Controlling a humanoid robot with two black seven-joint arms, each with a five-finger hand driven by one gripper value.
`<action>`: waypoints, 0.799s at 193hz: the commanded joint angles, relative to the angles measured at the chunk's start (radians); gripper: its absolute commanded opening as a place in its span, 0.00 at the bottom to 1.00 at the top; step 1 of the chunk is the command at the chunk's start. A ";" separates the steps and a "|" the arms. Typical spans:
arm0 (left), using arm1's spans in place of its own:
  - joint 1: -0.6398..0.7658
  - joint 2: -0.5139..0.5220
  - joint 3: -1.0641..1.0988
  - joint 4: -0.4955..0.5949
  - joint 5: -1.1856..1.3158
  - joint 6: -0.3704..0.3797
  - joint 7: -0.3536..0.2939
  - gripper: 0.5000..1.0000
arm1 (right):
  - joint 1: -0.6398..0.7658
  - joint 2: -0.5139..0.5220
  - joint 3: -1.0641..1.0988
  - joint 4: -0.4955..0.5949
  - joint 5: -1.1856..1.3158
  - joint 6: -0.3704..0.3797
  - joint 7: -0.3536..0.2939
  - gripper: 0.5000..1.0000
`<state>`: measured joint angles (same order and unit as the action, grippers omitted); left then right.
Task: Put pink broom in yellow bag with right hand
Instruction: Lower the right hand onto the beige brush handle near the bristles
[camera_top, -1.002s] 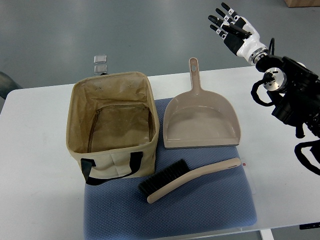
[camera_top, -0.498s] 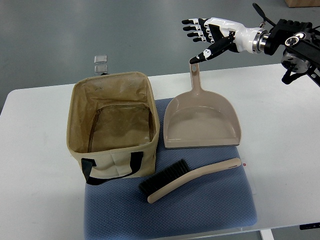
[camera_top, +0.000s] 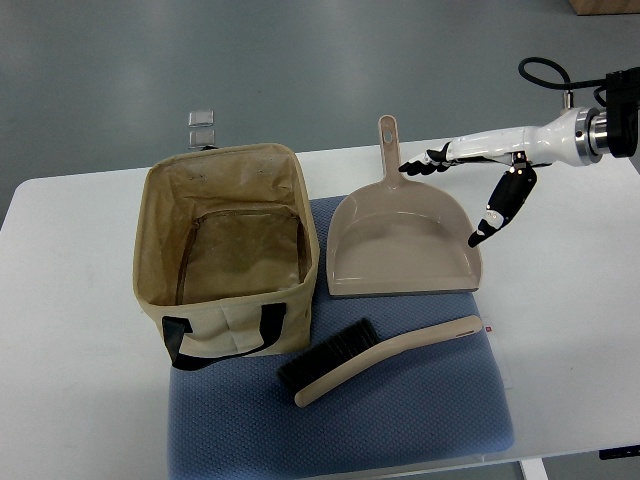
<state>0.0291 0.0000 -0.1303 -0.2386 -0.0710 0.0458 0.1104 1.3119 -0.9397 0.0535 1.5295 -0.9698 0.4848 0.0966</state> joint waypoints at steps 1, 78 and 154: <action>0.000 0.000 0.000 0.001 -0.001 0.000 0.002 1.00 | -0.003 -0.051 -0.023 0.081 0.049 0.000 -0.029 0.97; 0.000 0.000 0.003 0.008 -0.001 0.000 0.003 1.00 | -0.198 0.041 -0.034 0.086 -0.035 -0.132 -0.029 0.89; 0.000 0.000 0.003 0.010 -0.001 0.002 0.003 1.00 | -0.290 0.088 -0.040 0.063 -0.083 -0.209 -0.026 0.78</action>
<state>0.0306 0.0000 -0.1272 -0.2285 -0.0722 0.0476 0.1136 1.0406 -0.8567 0.0123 1.5961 -1.0479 0.2891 0.0704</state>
